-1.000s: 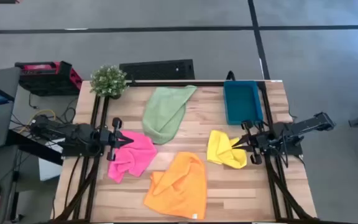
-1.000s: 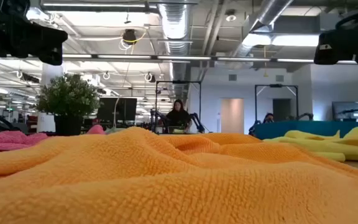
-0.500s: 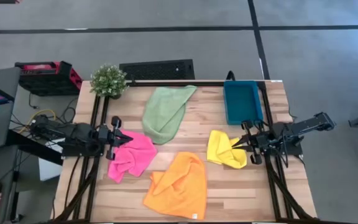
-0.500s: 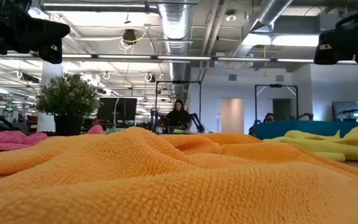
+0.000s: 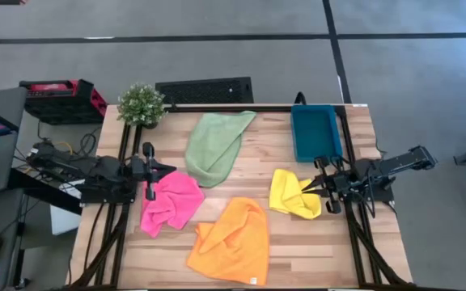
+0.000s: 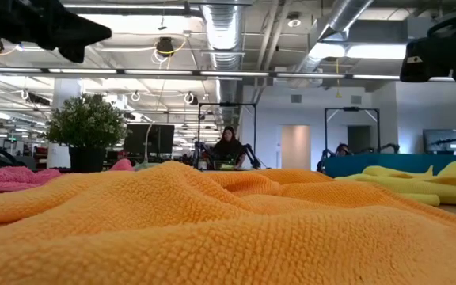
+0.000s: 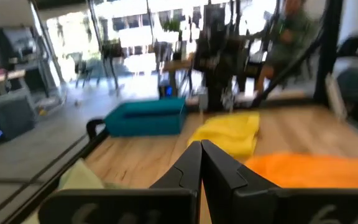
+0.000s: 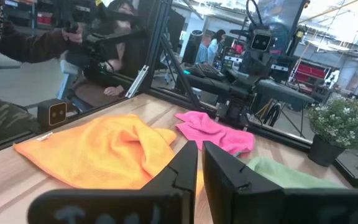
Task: Fold microfiber towels
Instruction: Fold the green microfiber towel
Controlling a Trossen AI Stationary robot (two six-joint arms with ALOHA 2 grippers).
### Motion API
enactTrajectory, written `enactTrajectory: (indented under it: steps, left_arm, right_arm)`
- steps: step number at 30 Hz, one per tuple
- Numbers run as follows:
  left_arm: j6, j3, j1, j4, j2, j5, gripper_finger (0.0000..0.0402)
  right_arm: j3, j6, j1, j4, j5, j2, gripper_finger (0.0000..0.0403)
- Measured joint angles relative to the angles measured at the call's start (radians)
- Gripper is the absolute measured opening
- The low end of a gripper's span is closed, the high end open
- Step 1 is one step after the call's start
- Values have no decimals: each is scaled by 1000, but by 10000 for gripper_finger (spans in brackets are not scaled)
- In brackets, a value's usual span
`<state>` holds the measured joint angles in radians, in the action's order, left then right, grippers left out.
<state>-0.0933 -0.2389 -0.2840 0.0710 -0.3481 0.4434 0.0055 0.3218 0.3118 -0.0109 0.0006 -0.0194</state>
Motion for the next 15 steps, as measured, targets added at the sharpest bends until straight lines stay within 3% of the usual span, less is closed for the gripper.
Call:
enactTrajectory:
  steps: [5,15]
  left_arm:
    - [34,-185,0,-172,-228,27,0]
    - [294,-495,1,-546,-605,32,0]
  right_arm:
    - [0,0,0,0,0,0,49]
    - [0,0,0,0,0,0,49]
